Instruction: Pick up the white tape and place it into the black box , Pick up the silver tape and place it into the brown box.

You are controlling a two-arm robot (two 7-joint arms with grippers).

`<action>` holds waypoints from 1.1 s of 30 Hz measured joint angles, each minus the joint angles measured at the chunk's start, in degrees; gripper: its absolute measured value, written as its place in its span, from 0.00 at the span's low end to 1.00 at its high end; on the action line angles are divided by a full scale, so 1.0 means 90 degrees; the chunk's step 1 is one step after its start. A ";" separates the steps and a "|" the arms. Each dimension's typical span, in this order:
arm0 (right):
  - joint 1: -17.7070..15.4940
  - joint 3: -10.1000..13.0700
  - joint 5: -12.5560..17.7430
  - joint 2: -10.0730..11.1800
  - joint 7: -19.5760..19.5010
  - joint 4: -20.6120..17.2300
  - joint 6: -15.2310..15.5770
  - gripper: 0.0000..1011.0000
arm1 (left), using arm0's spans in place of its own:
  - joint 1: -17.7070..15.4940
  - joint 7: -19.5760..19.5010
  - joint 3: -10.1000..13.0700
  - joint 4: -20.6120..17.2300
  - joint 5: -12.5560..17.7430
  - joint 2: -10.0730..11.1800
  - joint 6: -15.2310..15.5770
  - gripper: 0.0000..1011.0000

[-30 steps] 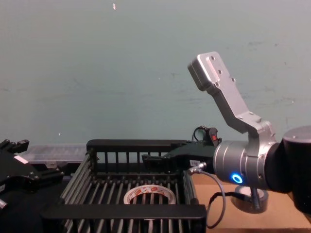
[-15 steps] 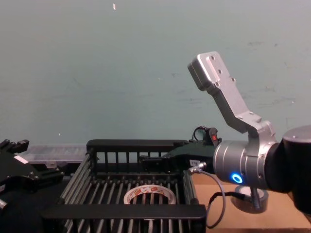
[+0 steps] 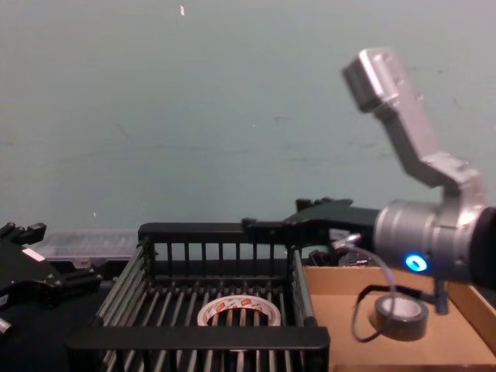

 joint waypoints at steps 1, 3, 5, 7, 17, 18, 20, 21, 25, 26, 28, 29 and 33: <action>-0.0070 0.0065 0.0038 0.0062 0.0021 -0.0135 0.0008 0.99 | 0.0000 0.0000 0.0000 0.0000 0.0000 0.0000 0.0000 0.99; -0.0157 0.0142 0.0083 0.0138 0.0033 -0.0284 0.0020 0.99 | 0.0000 0.0000 0.0000 0.0000 0.0001 0.0000 0.0000 0.99; -0.0280 0.0254 0.0152 0.0252 0.0047 -0.0493 0.0030 0.99 | 0.0000 0.0000 0.0000 0.0000 0.0001 0.0000 0.0000 0.99; -0.0405 0.0368 0.0222 0.0378 0.0059 -0.0692 0.0033 0.99 | 0.0000 0.0000 0.0000 0.0000 0.0000 0.0000 0.0000 0.99; -0.0905 0.0856 0.0476 0.0894 0.0031 -0.1298 -0.0030 0.99 | 0.0000 0.0000 0.0000 0.0000 0.0000 0.0000 0.0000 0.99; -0.0945 0.0901 0.0490 0.0932 0.0022 -0.1334 -0.0041 0.99 | 0.0000 0.0000 0.0000 0.0000 0.0000 0.0000 0.0000 0.99; -0.1029 0.0983 0.0520 0.1010 -0.0004 -0.1399 -0.0069 0.99 | 0.0000 0.0000 0.0000 0.0000 0.0001 0.0000 0.0000 0.99; -0.1102 0.1053 0.0541 0.1073 -0.0028 -0.1451 -0.0091 0.99 | 0.0000 0.0000 0.0000 0.0000 0.0000 -0.0001 0.0000 0.99; -0.1291 0.1239 0.0571 0.1228 -0.0119 -0.1532 -0.0142 0.99 | 0.0000 0.0000 0.0000 0.0000 0.0000 0.0000 0.0000 0.99; -0.1346 0.1298 0.0574 0.1267 -0.0149 -0.1539 -0.0150 0.99 | 0.0000 0.0000 0.0000 0.0000 0.0001 0.0000 0.0000 0.99; -0.1402 0.1364 0.0576 0.1298 -0.0188 -0.1538 -0.0153 0.99 | 0.0000 0.0000 0.0000 0.0000 0.0001 0.0000 0.0000 0.99; -0.1442 0.1414 0.0577 0.1316 -0.0224 -0.1521 -0.0154 0.99 | 0.0000 0.0000 0.0000 0.0000 0.0000 0.0000 0.0000 0.99; -0.1489 0.1480 0.0573 0.1331 -0.0279 -0.1455 -0.0154 0.99 | 0.0000 0.0000 0.0000 0.0000 0.0000 0.0000 0.0000 0.99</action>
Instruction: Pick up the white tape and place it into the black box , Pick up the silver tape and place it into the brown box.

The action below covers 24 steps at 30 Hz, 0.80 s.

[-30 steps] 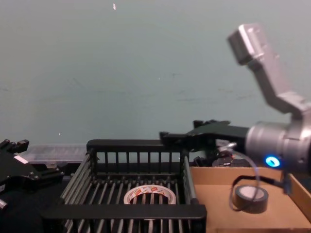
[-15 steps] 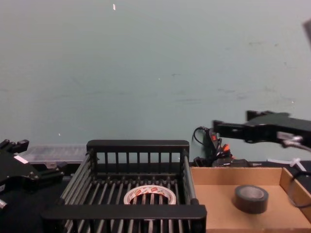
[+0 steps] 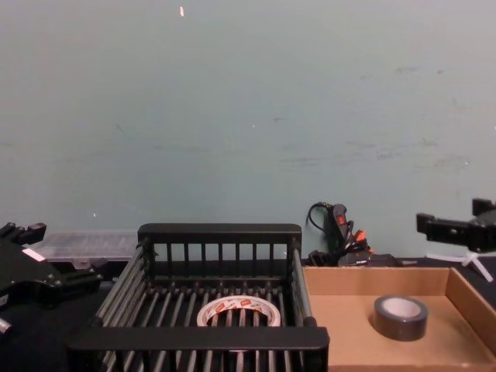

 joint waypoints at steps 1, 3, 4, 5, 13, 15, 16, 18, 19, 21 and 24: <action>-0.0010 0.0020 -0.0008 0.0000 -0.0026 0.0042 0.0001 0.99 | 0.0000 0.0000 0.0000 0.0000 0.0000 0.0000 0.0000 0.99; -0.0022 0.0038 -0.0042 -0.0011 -0.0049 0.0102 0.0004 0.99 | 0.0000 0.0000 0.0000 0.0000 0.0000 0.0000 0.0000 0.99; -0.0024 0.0043 -0.0050 -0.0017 -0.0054 0.0124 0.0005 0.99 | 0.0000 0.0000 0.0000 0.0000 0.0000 0.0000 0.0000 0.99; -0.0027 0.0046 -0.0061 -0.0024 -0.0059 0.0148 0.0008 0.99 | 0.0000 0.0000 0.0000 0.0000 0.0000 0.0000 0.0000 0.99; -0.0033 0.0044 -0.0165 -0.0089 -0.0083 0.0315 0.0074 0.99 | 0.0000 0.0000 0.0000 0.0000 0.0000 0.0000 0.0000 0.99; -0.0035 0.0040 -0.0201 -0.0107 -0.0097 0.0334 0.0099 0.99 | 0.0000 0.0000 0.0000 0.0000 0.0000 0.0000 0.0000 0.99; -0.0036 0.0040 -0.0203 -0.0108 -0.0099 0.0335 0.0101 0.99 | 0.0000 0.0000 0.0000 0.0000 0.0000 0.0000 0.0000 0.99; -0.0036 0.0040 -0.0203 -0.0106 -0.0099 0.0335 0.0101 0.99 | 0.0000 0.0000 0.0000 0.0000 0.0000 0.0000 0.0000 0.99; -0.0035 0.0040 -0.0202 -0.0105 -0.0099 0.0334 0.0100 0.99 | 0.0000 0.0000 0.0000 0.0000 0.0000 0.0000 0.0000 0.99; -0.0035 0.0040 -0.0201 -0.0103 -0.0098 0.0332 0.0100 0.99 | 0.0000 0.0000 0.0000 0.0000 0.0000 0.0000 0.0000 0.99; -0.0035 0.0040 -0.0199 -0.0102 -0.0096 0.0329 0.0097 0.99 | 0.0000 0.0000 0.0000 0.0000 0.0000 0.0000 0.0000 0.99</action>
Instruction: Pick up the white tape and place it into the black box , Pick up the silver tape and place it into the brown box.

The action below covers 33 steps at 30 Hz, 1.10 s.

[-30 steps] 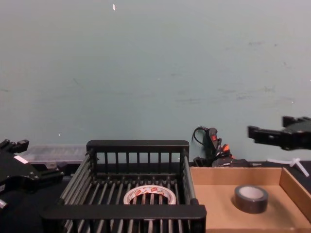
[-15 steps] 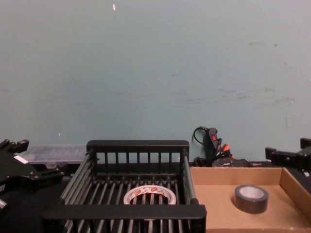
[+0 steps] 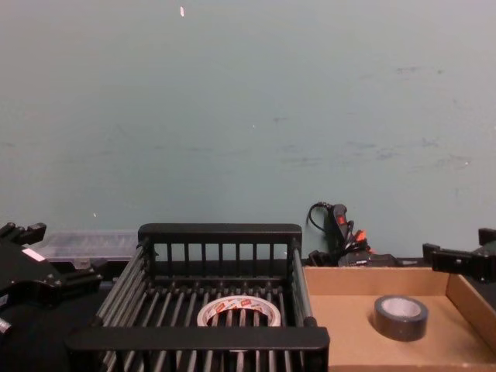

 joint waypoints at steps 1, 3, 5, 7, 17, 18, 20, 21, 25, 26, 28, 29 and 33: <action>0.0000 0.0000 0.0000 0.0000 0.0000 -0.0001 -0.0001 0.99 | 0.0000 0.0000 0.0000 0.0000 0.0000 0.0000 0.0000 0.99; 0.0001 0.0001 0.0002 0.0001 0.0001 -0.0003 -0.0002 0.99 | 0.0000 0.0000 0.0000 0.0000 0.0000 0.0000 0.0000 0.99; 0.0001 0.0002 0.0004 0.0002 0.0002 -0.0003 -0.0003 0.99 | 0.0000 0.0000 0.0000 0.0000 0.0000 0.0000 0.0000 0.99; 0.0001 0.0003 0.0006 0.0003 0.0003 -0.0004 -0.0004 0.99 | 0.0000 0.0000 0.0000 0.0000 0.0000 0.0000 0.0000 0.99; 0.0002 0.0003 0.0014 0.0008 0.0007 -0.0011 -0.0010 0.99 | 0.0000 0.0000 0.0000 0.0000 0.0000 0.0000 0.0000 0.99; 0.0002 0.0003 0.0016 0.0009 0.0008 -0.0011 -0.0011 0.99 | 0.0000 0.0000 0.0000 0.0000 0.0000 0.0000 0.0000 0.99; 0.0002 0.0003 0.0017 0.0010 0.0009 -0.0013 -0.0012 0.99 | 0.0000 0.0000 0.0000 0.0000 0.0000 0.0000 0.0000 0.99; 0.0001 0.0003 0.0018 0.0010 0.0009 -0.0013 -0.0012 0.99 | 0.0000 0.0000 0.0000 0.0000 0.0000 0.0000 0.0000 0.99; 0.0002 0.0003 0.0019 0.0010 0.0010 -0.0014 -0.0013 0.99 | 0.0000 0.0000 0.0000 0.0000 0.0000 0.0000 0.0000 0.99; 0.0002 0.0003 0.0019 0.0010 0.0010 -0.0014 -0.0013 0.99 | 0.0000 0.0000 0.0000 0.0001 0.0000 0.0000 0.0000 0.99; 0.0002 0.0003 0.0019 0.0010 0.0011 -0.0014 -0.0013 0.99 | 0.0000 0.0000 0.0000 0.0000 0.0000 0.0000 0.0000 0.99; 0.0001 0.0003 0.0019 0.0010 0.0010 -0.0014 -0.0013 0.99 | 0.0000 0.0000 0.0000 0.0000 0.0000 0.0000 0.0000 0.99; 0.0002 0.0003 0.0019 0.0010 0.0011 -0.0014 -0.0012 0.99 | 0.0000 0.0000 0.0000 0.0000 0.0000 0.0000 0.0000 0.99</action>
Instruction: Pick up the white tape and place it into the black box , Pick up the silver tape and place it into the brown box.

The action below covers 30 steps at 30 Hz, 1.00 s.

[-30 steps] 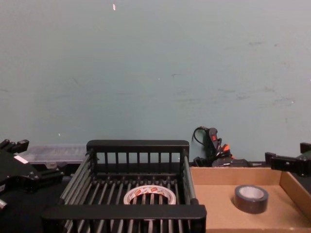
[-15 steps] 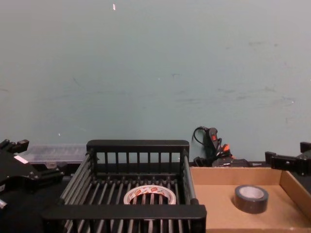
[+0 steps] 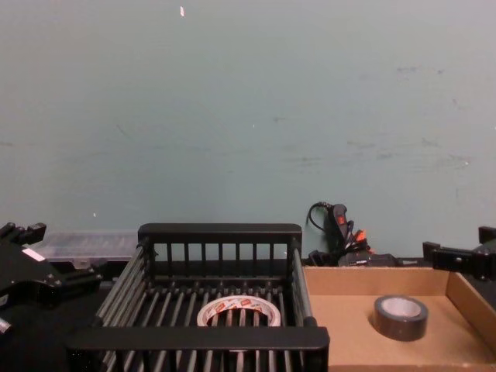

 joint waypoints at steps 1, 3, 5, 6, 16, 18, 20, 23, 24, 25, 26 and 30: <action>0.0000 0.0000 0.0000 0.0000 0.0000 0.0000 0.0000 0.99 | 0.0000 0.0000 0.0000 0.0000 0.0000 0.0000 0.0000 0.99; 0.0000 0.0000 0.0000 0.0000 0.0000 0.0000 -0.0001 0.99 | 0.0000 0.0000 0.0000 0.0000 0.0000 0.0000 0.0000 0.99; 0.0000 0.0000 0.0000 0.0000 0.0000 0.0000 0.0000 0.99 | 0.0000 0.0000 0.0000 0.0000 0.0000 0.0000 0.0000 0.99; 0.0000 0.0000 0.0000 0.0000 0.0000 0.0000 0.0000 0.99 | 0.0000 0.0000 0.0000 0.0000 0.0000 0.0000 0.0000 0.99; 0.0000 0.0000 0.0000 0.0000 0.0000 0.0000 0.0001 0.99 | 0.0000 0.0000 0.0000 0.0000 0.0000 0.0000 0.0000 0.99; 0.0000 0.0000 0.0000 0.0000 0.0000 0.0000 0.0000 0.99 | 0.0000 0.0000 0.0000 0.0000 0.0000 0.0000 0.0000 0.99; 0.0000 0.0000 0.0000 0.0000 0.0000 0.0001 0.0000 0.99 | 0.0000 0.0000 0.0000 0.0000 0.0000 0.0000 0.0000 0.99; 0.0000 0.0000 0.0000 0.0000 0.0000 0.0000 0.0001 0.99 | 0.0000 0.0000 0.0000 0.0000 0.0000 0.0000 0.0000 0.99; 0.0000 0.0000 0.0000 0.0000 0.0000 0.0001 0.0000 0.99 | 0.0000 0.0000 0.0000 0.0000 0.0000 0.0000 0.0000 0.99; 0.0000 0.0000 0.0000 0.0000 0.0000 0.0001 0.0001 0.99 | 0.0000 0.0000 0.0000 0.0000 0.0000 0.0000 0.0000 0.99; 0.0000 0.0000 0.0000 0.0000 0.0000 0.0000 0.0000 0.99 | 0.0000 0.0000 0.0000 0.0000 0.0000 0.0000 0.0000 0.99; 0.0000 0.0000 0.0000 0.0000 0.0000 0.0000 0.0000 0.99 | 0.0000 0.0000 0.0000 0.0000 0.0000 0.0000 0.0000 0.99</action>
